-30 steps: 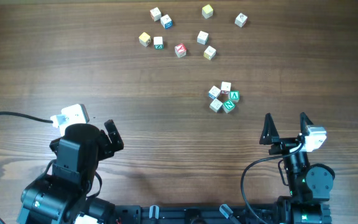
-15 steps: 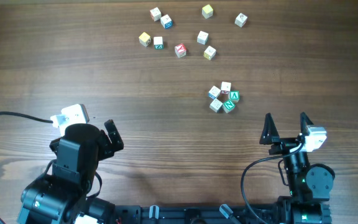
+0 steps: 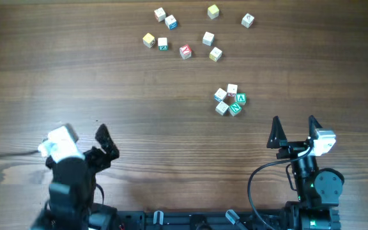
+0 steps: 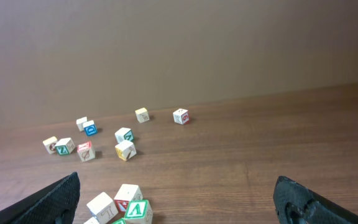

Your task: Form a circle

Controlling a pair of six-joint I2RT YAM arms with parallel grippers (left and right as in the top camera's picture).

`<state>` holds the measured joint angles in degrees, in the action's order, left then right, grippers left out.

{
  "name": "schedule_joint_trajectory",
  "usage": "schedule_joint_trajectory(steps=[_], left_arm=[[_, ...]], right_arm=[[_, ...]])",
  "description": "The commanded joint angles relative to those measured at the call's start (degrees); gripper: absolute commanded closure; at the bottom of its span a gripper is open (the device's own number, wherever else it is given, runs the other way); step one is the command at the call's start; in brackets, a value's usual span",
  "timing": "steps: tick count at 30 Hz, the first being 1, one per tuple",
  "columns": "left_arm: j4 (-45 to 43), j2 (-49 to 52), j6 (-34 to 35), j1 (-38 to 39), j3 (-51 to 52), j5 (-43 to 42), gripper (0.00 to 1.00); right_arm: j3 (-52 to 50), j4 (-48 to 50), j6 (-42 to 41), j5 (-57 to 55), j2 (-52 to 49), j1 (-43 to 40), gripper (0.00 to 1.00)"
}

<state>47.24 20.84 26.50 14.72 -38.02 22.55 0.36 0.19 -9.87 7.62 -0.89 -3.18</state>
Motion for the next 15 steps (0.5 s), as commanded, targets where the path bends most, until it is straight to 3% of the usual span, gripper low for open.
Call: schedule_joint_trajectory(steps=[1, 4, 8, 15], left_arm=[[-10.8, -11.5, -6.0, -6.6, 11.1, -7.5, 0.00], [-18.9, -17.1, -8.3, -10.5, 18.5, -12.3, 0.00], [-27.1, -20.6, -9.5, -11.6, 25.7, -12.3, 0.00], [-41.7, -20.7, -11.0, -14.0, 34.6, -13.4, 0.00]], right_arm=[[-0.1, 0.2, -0.7, -0.8, 0.7, 0.2, 0.00], [-0.1, 0.2, -0.7, -0.8, 0.7, 0.2, 0.00], [-0.1, 0.2, -0.7, -0.8, 0.7, 0.2, 0.00], [-0.1, 0.2, -0.7, -0.8, 0.7, 0.2, 0.00]])
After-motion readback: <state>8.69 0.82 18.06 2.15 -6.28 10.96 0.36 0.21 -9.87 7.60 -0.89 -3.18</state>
